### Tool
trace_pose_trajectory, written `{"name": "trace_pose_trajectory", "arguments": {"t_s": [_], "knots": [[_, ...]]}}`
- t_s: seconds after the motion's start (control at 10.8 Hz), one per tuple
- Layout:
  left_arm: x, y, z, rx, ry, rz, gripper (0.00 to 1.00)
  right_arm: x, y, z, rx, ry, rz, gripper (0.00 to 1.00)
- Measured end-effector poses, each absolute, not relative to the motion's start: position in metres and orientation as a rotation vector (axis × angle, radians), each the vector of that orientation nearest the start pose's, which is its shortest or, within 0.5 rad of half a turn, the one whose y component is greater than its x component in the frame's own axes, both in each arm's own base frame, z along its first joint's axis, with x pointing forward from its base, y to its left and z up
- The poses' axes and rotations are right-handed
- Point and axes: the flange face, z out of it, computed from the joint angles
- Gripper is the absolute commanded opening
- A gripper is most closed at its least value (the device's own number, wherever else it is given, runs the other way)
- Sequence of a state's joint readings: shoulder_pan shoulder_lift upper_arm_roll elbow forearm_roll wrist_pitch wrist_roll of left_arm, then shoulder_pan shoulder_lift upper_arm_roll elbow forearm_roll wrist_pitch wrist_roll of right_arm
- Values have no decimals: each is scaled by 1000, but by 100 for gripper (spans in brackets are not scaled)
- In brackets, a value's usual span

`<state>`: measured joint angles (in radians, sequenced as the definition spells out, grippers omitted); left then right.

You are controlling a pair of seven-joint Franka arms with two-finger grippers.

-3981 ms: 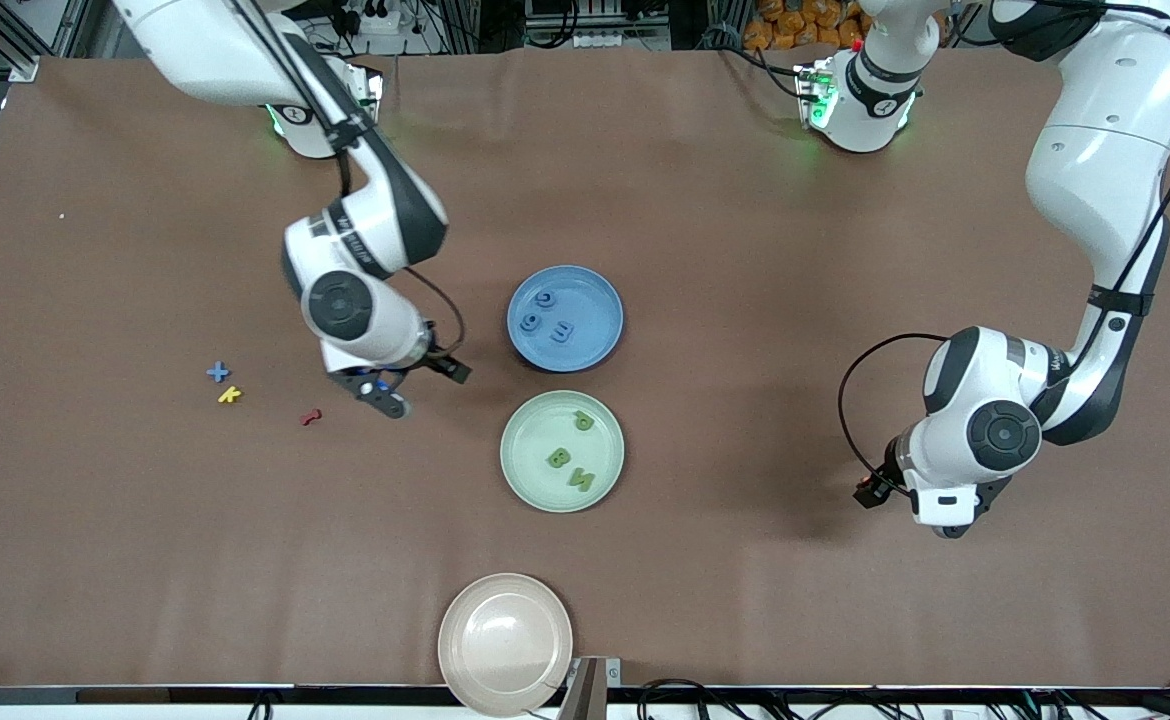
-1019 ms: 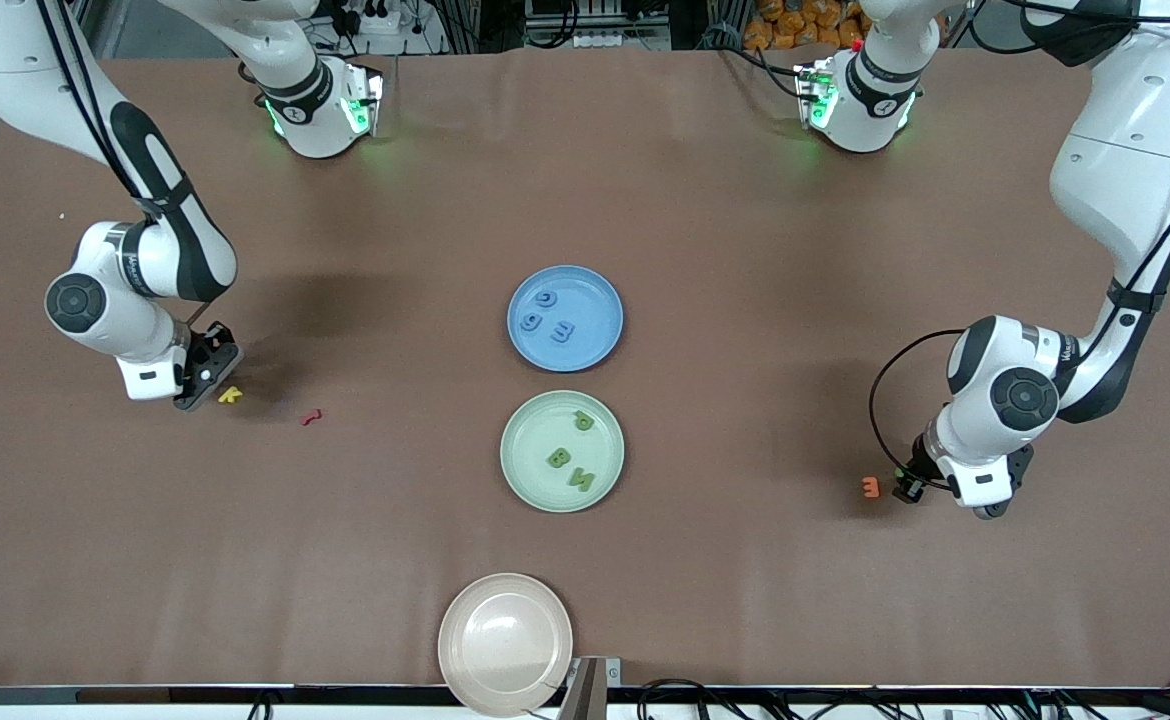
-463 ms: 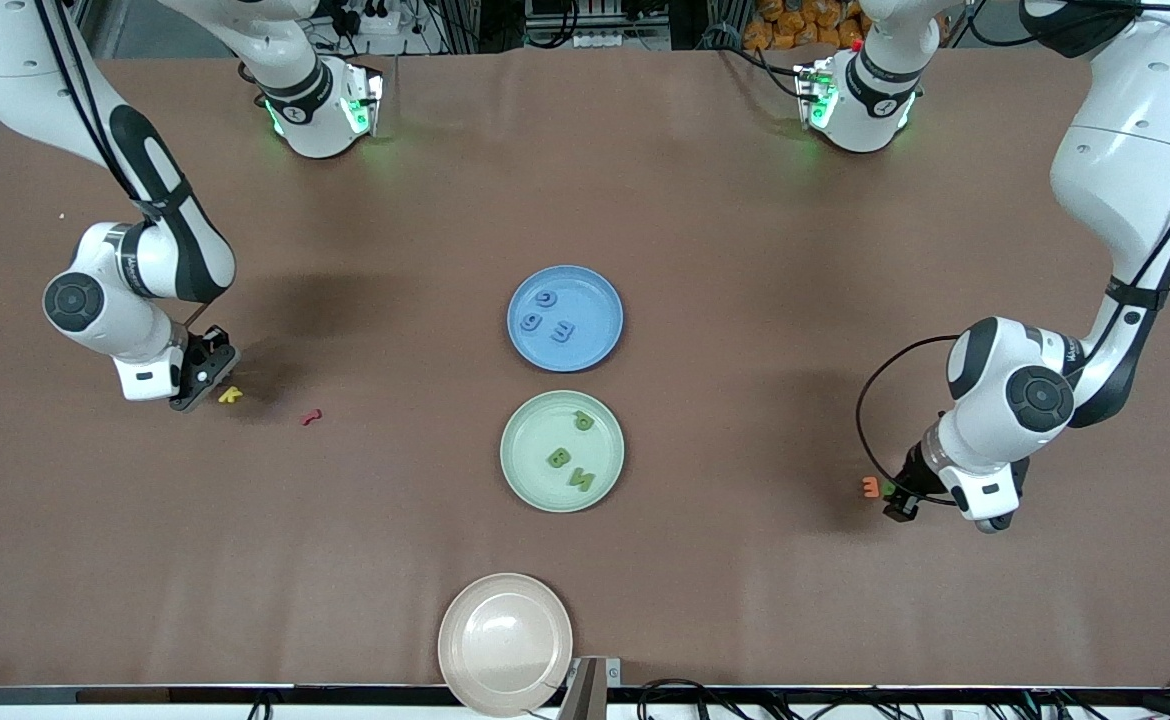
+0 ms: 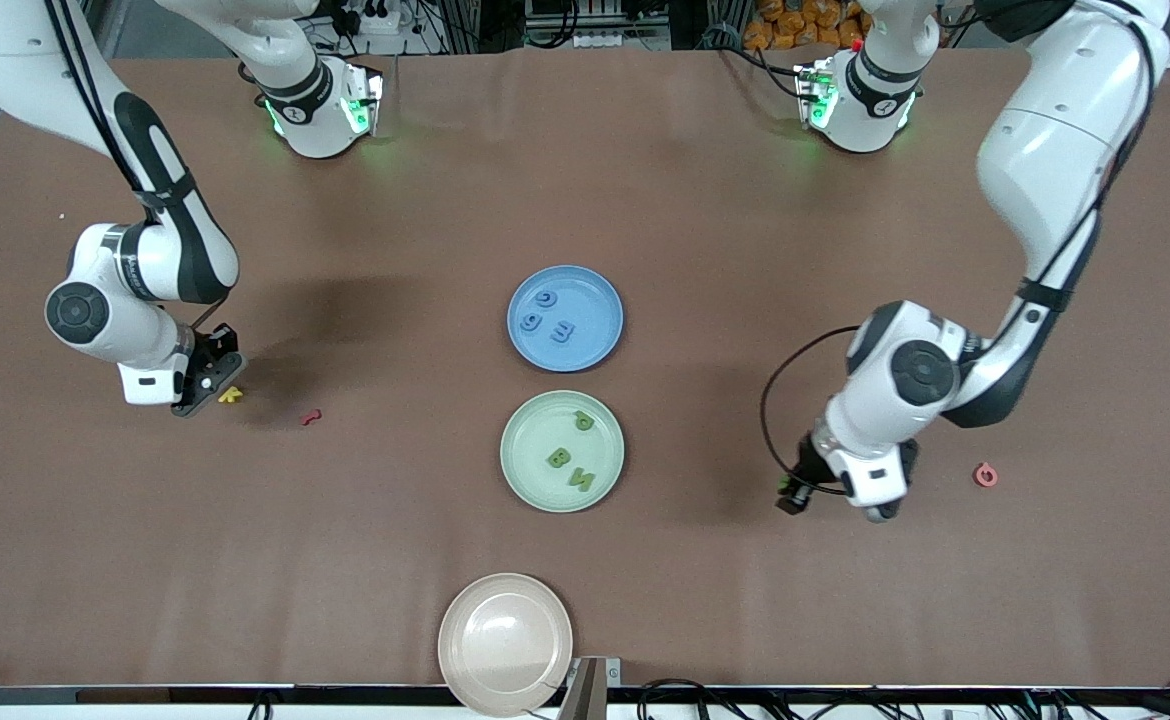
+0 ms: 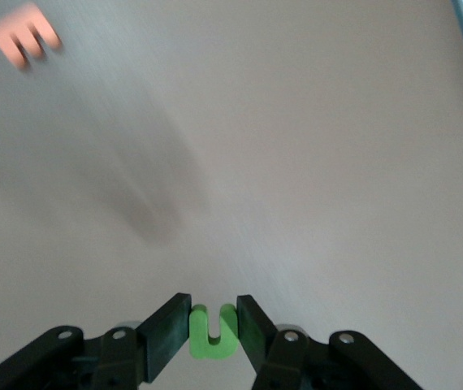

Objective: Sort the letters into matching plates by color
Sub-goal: 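Drop the U on the green plate while the right gripper drops the X on blue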

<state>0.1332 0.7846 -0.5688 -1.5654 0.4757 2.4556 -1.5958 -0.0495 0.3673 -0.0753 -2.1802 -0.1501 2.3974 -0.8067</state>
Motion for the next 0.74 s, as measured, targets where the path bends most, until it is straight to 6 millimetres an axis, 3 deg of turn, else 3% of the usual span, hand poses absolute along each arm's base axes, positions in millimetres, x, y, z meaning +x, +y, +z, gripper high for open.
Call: {"name": "trace_pose_trajectory", "arguments": {"t_s": [0.19, 0.46, 0.65, 0.74], "knots": [[669, -286, 266, -2979, -1617, -177, 0, 555, -35, 238, -2972, -1125, 335, 0], [643, -360, 266, -3084, -1581, -270, 0, 561, 16, 253, -3011, -907, 394, 0], [620, -411, 254, -3152, -1494, -433, 0, 564, 70, 267, -3036, -727, 407, 0], [607, -434, 247, -3196, -1421, -520, 0, 561, 108, 271, -3062, -647, 402, 0]]}}
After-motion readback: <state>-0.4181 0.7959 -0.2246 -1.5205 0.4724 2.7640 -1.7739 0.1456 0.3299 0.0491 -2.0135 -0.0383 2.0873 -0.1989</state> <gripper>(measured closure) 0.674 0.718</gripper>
